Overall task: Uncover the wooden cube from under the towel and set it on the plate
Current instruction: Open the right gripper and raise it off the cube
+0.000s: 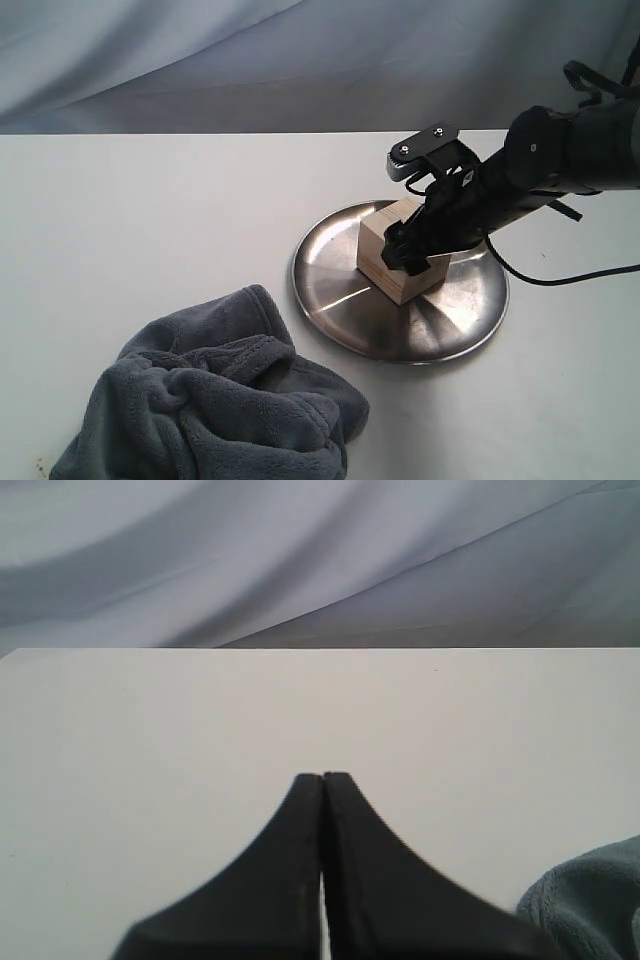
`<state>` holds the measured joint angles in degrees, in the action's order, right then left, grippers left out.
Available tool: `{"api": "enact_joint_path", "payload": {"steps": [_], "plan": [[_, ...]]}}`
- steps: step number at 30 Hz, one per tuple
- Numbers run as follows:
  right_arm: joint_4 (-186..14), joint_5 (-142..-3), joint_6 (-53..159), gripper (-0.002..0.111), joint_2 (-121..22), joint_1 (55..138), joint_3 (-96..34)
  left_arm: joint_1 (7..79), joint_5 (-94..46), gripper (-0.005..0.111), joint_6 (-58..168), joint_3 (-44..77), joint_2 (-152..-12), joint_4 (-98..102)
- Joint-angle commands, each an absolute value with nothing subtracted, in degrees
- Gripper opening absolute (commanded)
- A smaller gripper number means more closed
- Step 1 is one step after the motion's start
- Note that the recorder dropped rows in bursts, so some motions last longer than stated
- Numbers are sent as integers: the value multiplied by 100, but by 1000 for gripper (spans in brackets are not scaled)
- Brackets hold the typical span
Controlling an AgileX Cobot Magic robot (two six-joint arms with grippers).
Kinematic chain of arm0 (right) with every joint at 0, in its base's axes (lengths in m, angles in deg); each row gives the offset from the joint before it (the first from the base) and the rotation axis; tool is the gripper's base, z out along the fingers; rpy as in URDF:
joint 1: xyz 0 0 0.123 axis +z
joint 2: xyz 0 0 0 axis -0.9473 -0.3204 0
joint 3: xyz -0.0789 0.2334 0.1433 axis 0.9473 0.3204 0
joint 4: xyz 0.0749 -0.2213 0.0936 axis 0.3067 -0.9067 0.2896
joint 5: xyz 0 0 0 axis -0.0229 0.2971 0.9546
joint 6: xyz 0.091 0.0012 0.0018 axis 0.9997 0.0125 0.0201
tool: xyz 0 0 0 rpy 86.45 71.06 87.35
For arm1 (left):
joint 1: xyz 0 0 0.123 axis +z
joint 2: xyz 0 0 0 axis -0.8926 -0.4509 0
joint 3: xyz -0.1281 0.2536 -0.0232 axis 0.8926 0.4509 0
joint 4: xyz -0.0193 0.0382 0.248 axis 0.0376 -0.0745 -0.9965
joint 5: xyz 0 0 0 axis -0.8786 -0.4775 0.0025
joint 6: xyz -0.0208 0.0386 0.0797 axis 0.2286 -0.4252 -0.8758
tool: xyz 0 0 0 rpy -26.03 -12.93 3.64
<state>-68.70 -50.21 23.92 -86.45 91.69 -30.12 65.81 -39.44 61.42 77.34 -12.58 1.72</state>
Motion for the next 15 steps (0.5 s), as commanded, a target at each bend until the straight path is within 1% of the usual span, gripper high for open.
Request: {"api": "enact_joint_path", "payload": {"steps": [1, 3, 8, 9, 15], "plan": [[-6746, -4875, 2470, 16, -8666, 9138, -2990, 6563, -3907, 0, 6145, 7734, -1245, 172], [-6746, -4903, 2440, 33, -8666, 9138, -2990, 6563, -3907, 0, 6156, 7734, -1245, 172], [-6690, -4903, 2429, 103, -8666, 9138, -2990, 6563, -3907, 0, 6156, 7734, -1245, 172], [-6678, -4903, 2406, 105, -8666, 9138, -2990, 6563, -3907, 0, 6156, 7734, -1245, 172], [-6483, -4903, 2406, 105, -8655, 9138, -2990, 6563, -3907, 0, 6156, 7734, -1245, 172]]}}
